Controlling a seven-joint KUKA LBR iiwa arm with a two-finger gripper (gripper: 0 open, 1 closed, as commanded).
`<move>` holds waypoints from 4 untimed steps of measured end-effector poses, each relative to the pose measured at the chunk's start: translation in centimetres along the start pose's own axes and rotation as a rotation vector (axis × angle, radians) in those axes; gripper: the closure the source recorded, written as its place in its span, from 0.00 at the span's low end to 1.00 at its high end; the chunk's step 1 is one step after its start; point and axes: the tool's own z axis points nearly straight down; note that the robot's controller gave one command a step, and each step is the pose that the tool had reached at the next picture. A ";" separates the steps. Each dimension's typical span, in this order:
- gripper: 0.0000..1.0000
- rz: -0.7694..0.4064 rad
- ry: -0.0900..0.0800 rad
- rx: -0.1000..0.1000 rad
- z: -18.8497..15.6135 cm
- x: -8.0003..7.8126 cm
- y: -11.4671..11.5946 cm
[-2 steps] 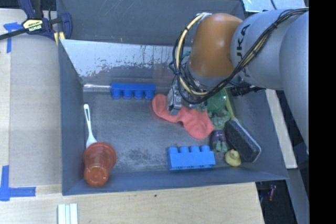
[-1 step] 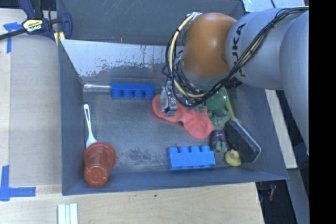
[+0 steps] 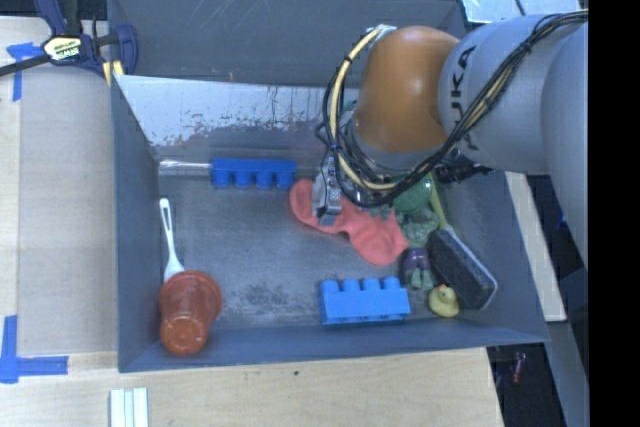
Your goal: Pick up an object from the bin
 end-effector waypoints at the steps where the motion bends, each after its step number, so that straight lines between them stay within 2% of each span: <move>1: 0.00 -0.040 -0.001 -0.003 -0.2 0.5 -0.1; 2: 0.00 -0.040 -0.001 -0.003 -0.2 0.5 -0.1; 3: 0.00 0.039 -0.011 -0.006 2.4 -1.4 -1.3; 4: 1.00 0.023 -0.008 -0.004 4.8 -0.5 -1.1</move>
Offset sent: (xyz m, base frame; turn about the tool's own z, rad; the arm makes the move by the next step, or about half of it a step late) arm 0.0000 0.0000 0.0000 0.0000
